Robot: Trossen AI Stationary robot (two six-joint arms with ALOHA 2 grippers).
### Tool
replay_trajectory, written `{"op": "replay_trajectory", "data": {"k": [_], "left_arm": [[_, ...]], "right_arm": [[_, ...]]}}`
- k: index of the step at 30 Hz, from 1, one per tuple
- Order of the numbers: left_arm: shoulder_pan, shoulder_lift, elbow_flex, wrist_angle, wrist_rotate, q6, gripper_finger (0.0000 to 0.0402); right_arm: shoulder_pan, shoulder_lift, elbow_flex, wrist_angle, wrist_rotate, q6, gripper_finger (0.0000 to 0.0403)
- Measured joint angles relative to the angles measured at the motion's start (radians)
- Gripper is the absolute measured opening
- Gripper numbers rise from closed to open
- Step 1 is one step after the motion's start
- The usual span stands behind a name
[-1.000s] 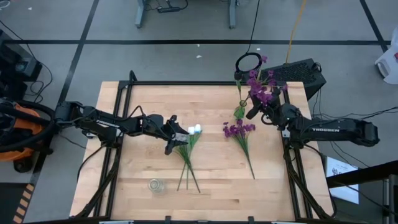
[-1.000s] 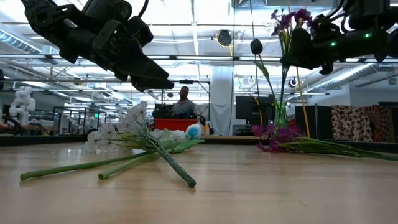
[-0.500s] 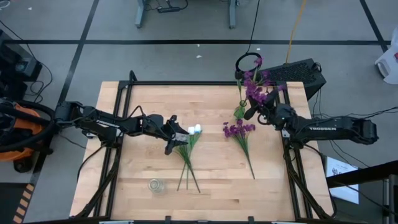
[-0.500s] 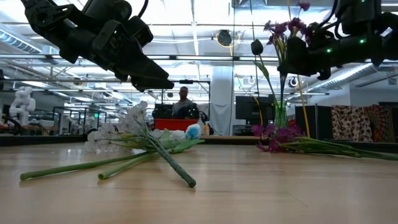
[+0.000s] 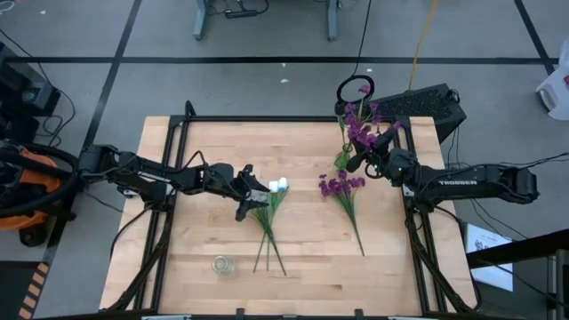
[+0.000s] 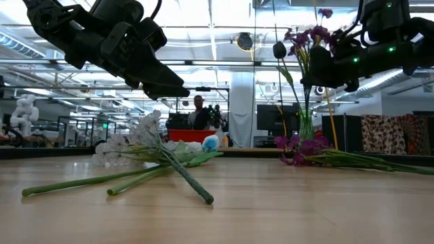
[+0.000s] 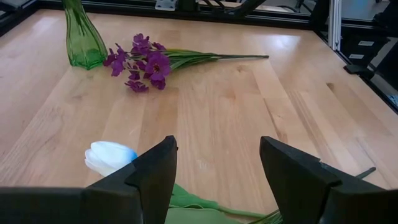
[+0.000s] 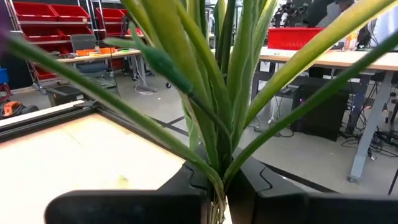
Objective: Sort flowers into vase by color
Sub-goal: Put the right violet flower into the green vase, then put the violet flower into the green vase
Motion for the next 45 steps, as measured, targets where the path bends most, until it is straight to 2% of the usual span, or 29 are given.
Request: {"op": "replay_trajectory", "data": {"k": [20,45], "left_arm": [[0.0,0.0,0.0,-0.002,0.0,-0.003,0.0235],[0.0,0.0,0.0,-0.002,0.0,0.0,0.0235]], "right_arm": [[0.0,0.068,0.0,0.0,0.008,0.045,0.0028],[0.0,0.056,0.0,-0.099,0.028,0.11,0.0226]]}}
